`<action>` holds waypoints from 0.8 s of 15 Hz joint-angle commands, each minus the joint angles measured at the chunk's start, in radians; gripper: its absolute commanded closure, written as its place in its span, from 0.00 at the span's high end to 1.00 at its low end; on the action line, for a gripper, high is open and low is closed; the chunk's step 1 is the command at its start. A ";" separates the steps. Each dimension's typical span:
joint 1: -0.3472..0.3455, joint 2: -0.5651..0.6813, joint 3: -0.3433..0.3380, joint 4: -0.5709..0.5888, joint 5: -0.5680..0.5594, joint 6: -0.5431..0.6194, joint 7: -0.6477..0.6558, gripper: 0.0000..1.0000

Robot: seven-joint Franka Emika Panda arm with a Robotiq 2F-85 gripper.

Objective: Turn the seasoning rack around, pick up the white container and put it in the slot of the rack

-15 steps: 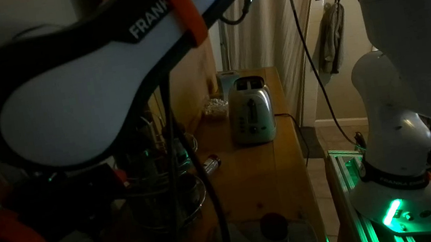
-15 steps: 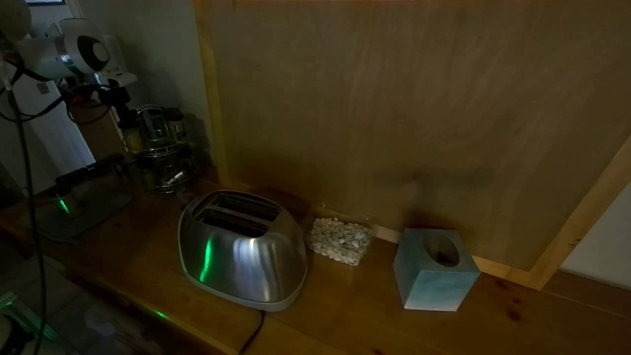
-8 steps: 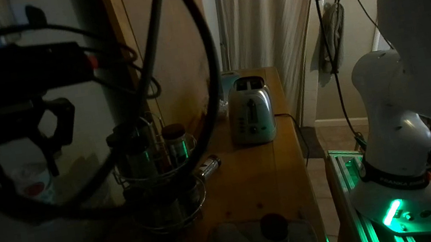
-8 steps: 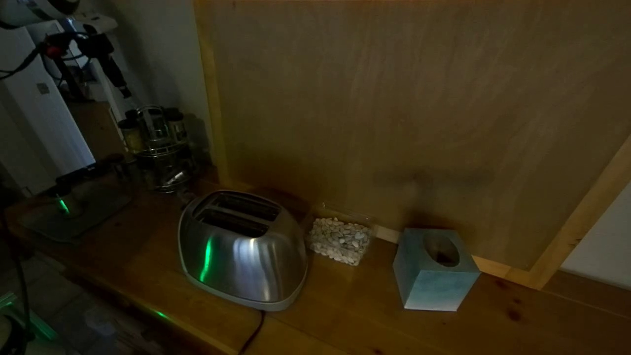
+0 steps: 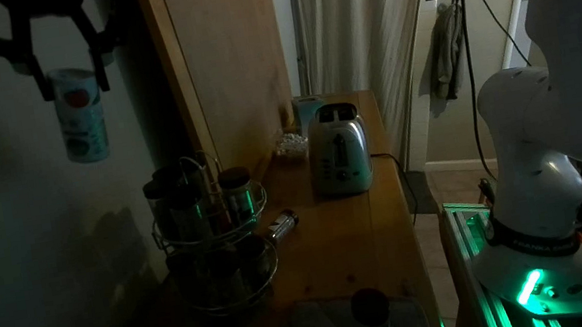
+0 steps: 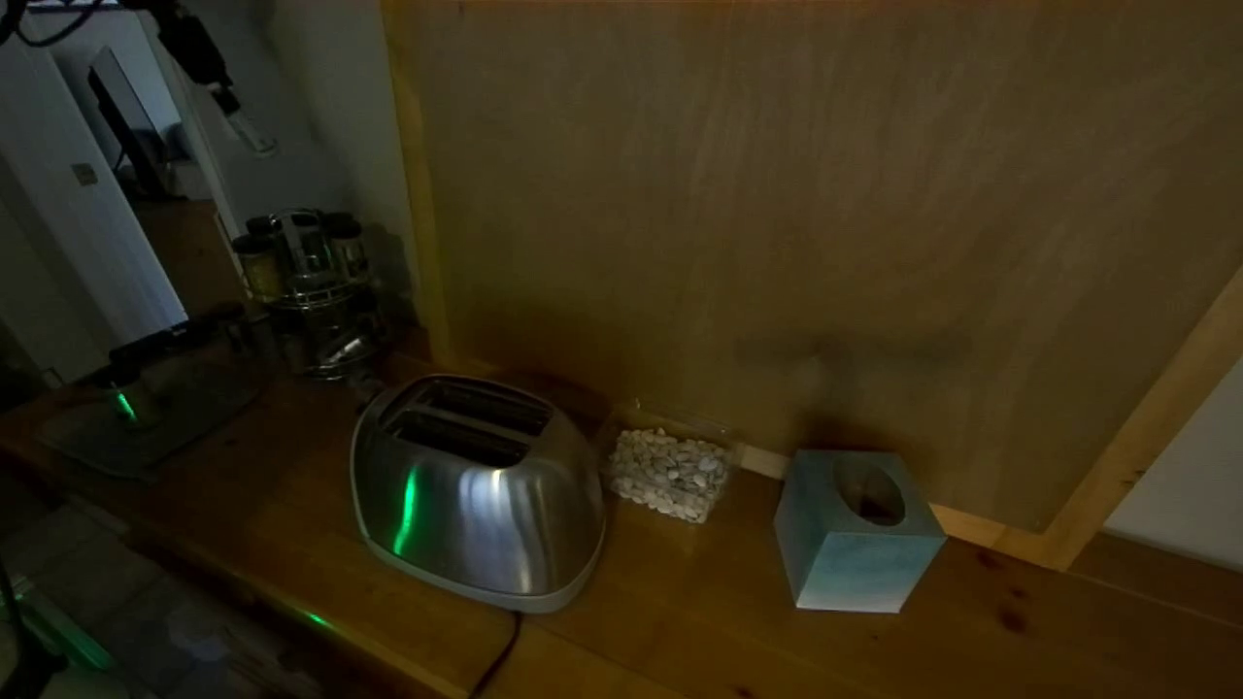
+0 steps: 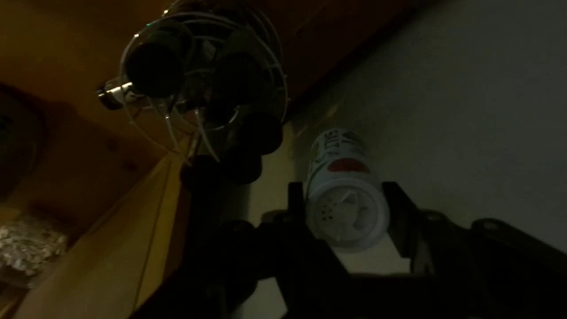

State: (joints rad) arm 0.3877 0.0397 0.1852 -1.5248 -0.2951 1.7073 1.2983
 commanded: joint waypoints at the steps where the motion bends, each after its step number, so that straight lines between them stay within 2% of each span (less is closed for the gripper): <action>1: -0.050 -0.051 0.024 0.020 -0.031 -0.138 0.041 0.22; 4: -0.081 -0.067 0.031 0.032 -0.044 -0.278 0.042 0.22; 6: -0.101 -0.070 0.030 0.015 -0.033 -0.325 0.038 0.22; 8: -0.121 -0.070 0.021 -0.007 -0.007 -0.342 0.020 0.22; 12: -0.167 -0.088 -0.002 -0.097 0.032 -0.296 -0.012 0.22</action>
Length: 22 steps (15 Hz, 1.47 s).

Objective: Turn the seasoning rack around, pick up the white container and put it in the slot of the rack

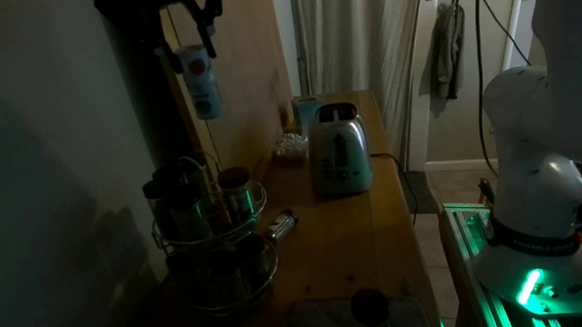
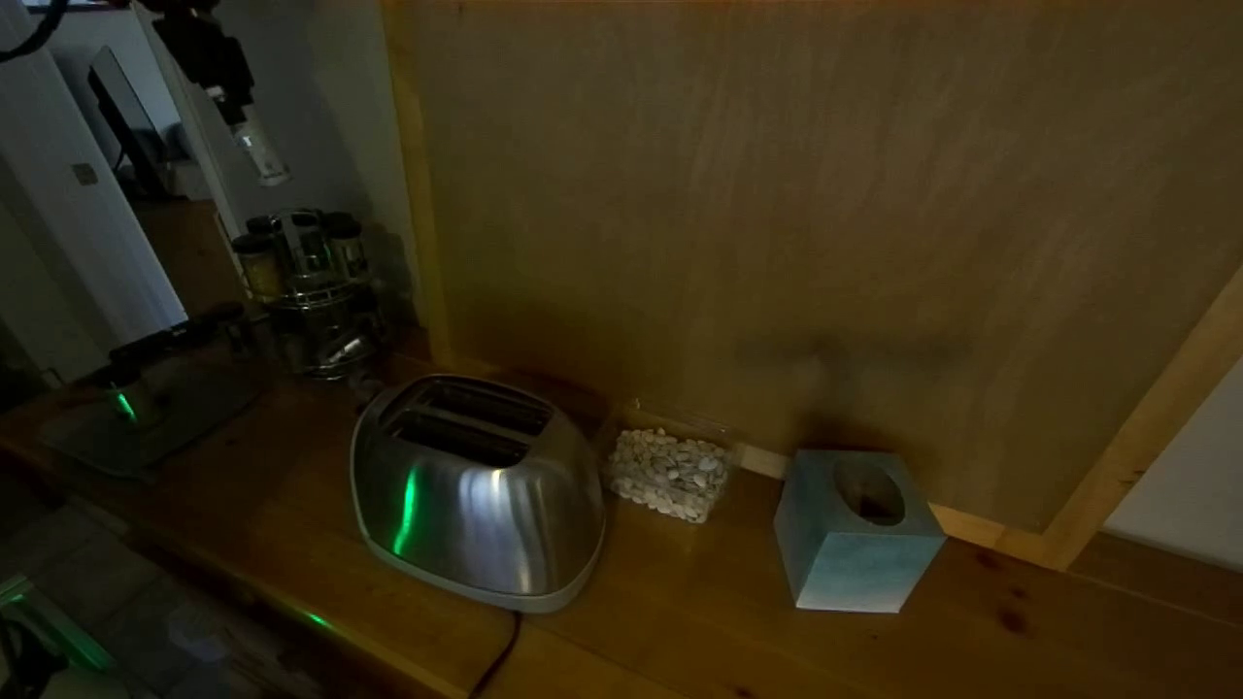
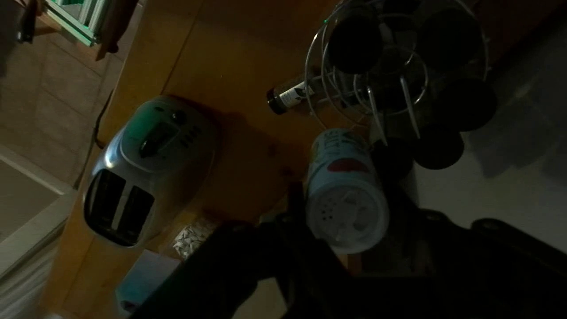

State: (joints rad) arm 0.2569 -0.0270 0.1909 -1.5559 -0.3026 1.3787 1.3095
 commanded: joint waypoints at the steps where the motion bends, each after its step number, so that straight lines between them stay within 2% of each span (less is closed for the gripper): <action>1: -0.046 -0.025 -0.012 -0.086 0.052 0.044 -0.028 0.22; 8: -0.103 -0.049 -0.050 -0.246 0.241 0.169 -0.061 0.22; 15: -0.127 -0.091 -0.059 -0.375 0.259 0.297 -0.058 0.22; 22: -0.150 -0.119 -0.066 -0.428 0.307 0.361 0.012 0.22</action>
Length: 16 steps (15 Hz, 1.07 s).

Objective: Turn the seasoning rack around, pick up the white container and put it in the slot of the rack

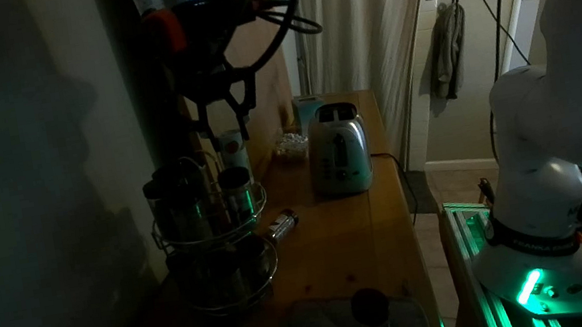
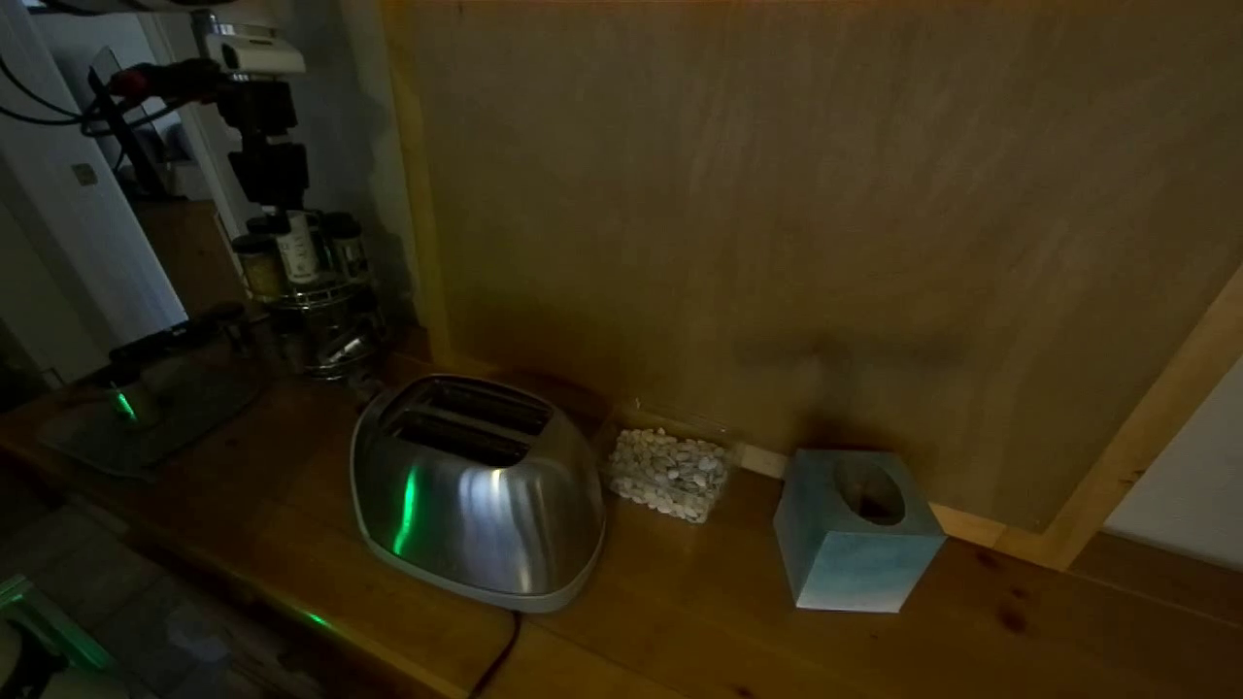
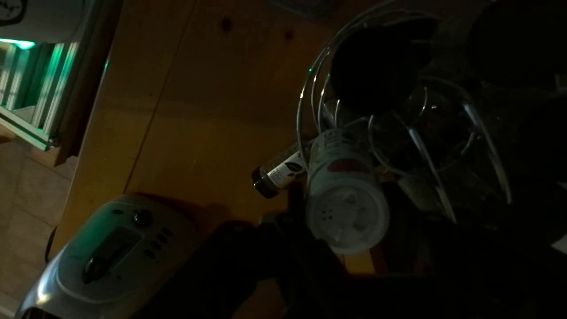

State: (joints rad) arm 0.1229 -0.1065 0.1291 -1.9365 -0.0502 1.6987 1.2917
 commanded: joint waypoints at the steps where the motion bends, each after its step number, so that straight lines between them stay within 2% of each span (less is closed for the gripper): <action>1: -0.018 -0.041 -0.005 -0.051 0.070 0.042 0.033 0.22; 16: -0.026 -0.035 0.000 -0.086 0.094 0.078 0.096 0.22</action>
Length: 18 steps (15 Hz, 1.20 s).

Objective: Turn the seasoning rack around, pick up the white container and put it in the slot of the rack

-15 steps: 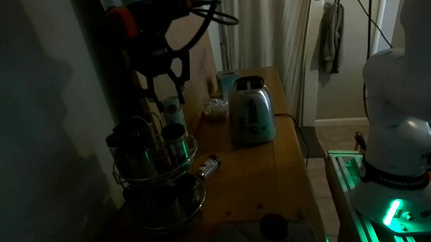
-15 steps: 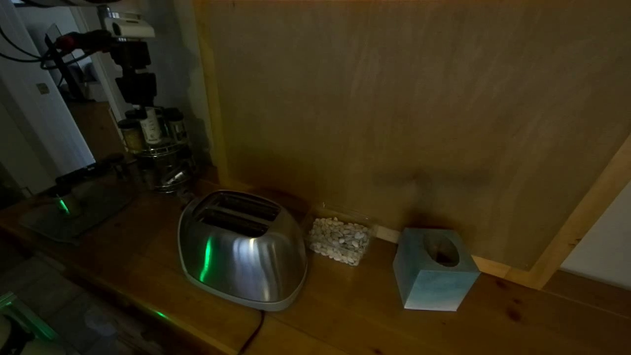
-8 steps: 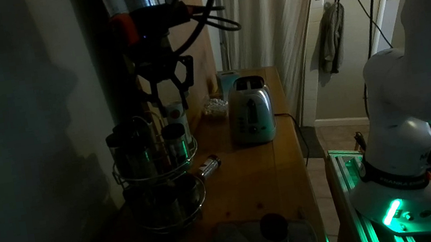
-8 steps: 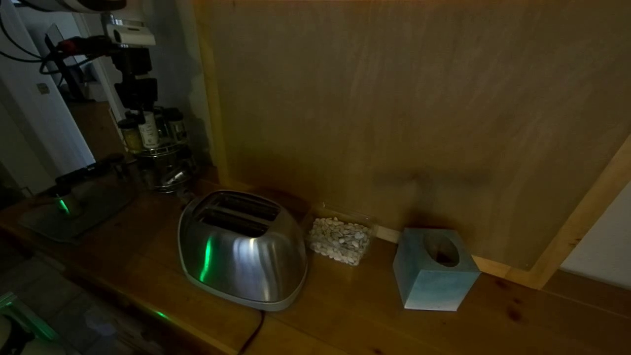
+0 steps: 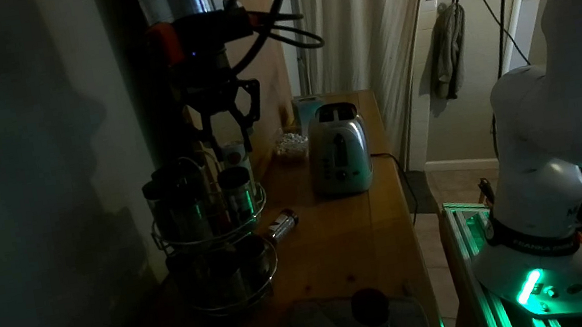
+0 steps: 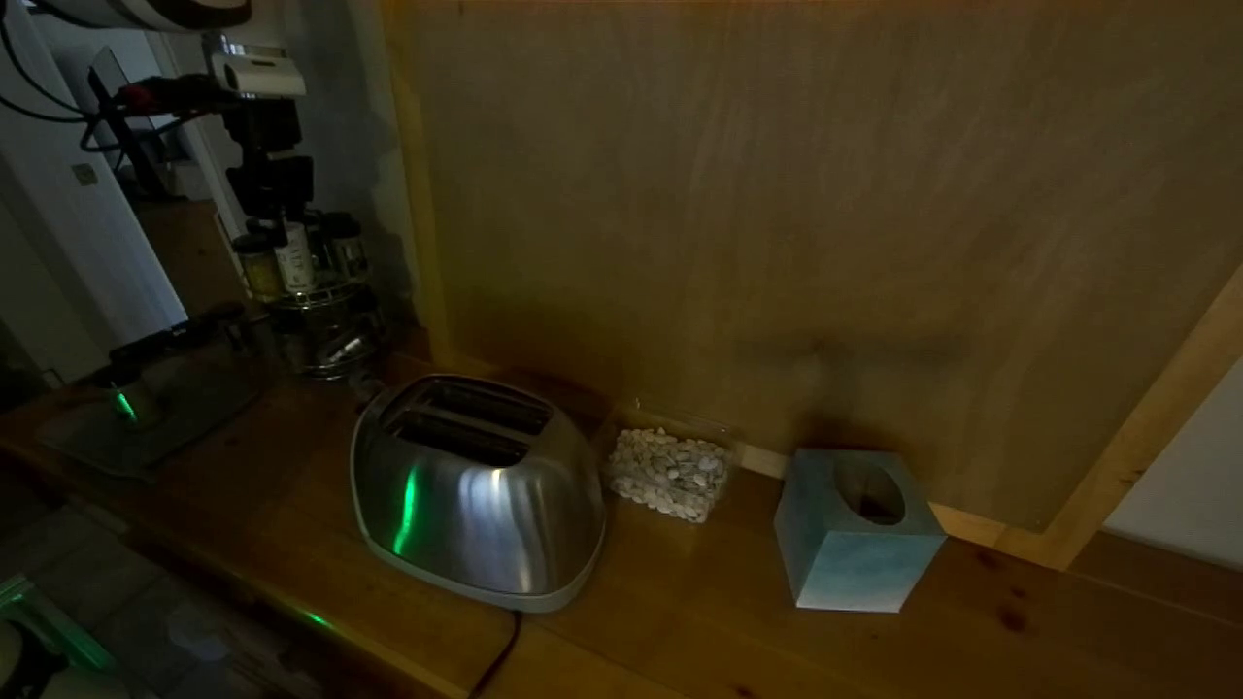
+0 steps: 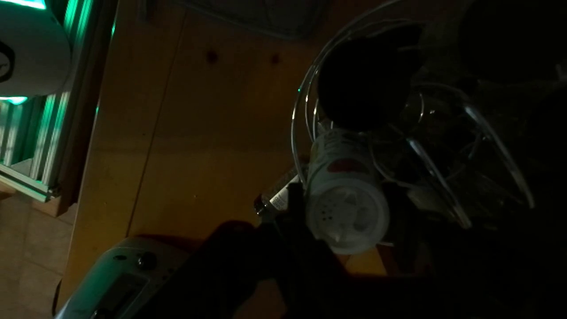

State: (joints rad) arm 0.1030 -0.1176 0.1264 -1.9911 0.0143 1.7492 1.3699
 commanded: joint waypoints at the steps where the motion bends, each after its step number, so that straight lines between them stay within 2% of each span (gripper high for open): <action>1: -0.006 -0.024 0.003 -0.033 0.029 0.030 0.020 0.22; 3: -0.006 -0.024 0.002 -0.036 0.030 0.032 0.021 0.22; 4: -0.006 -0.024 0.002 -0.037 0.031 0.031 0.022 0.26; 5: -0.006 -0.024 0.002 -0.038 0.031 0.032 0.022 0.71; 6: -0.006 -0.024 0.002 -0.040 0.030 0.032 0.023 0.73; 10: -0.007 -0.027 0.002 -0.041 0.027 0.030 0.024 0.98; 18: -0.019 -0.042 0.002 -0.032 -0.004 -0.006 0.056 1.00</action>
State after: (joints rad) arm 0.0945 -0.1314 0.1264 -2.0114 0.0153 1.7560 1.3946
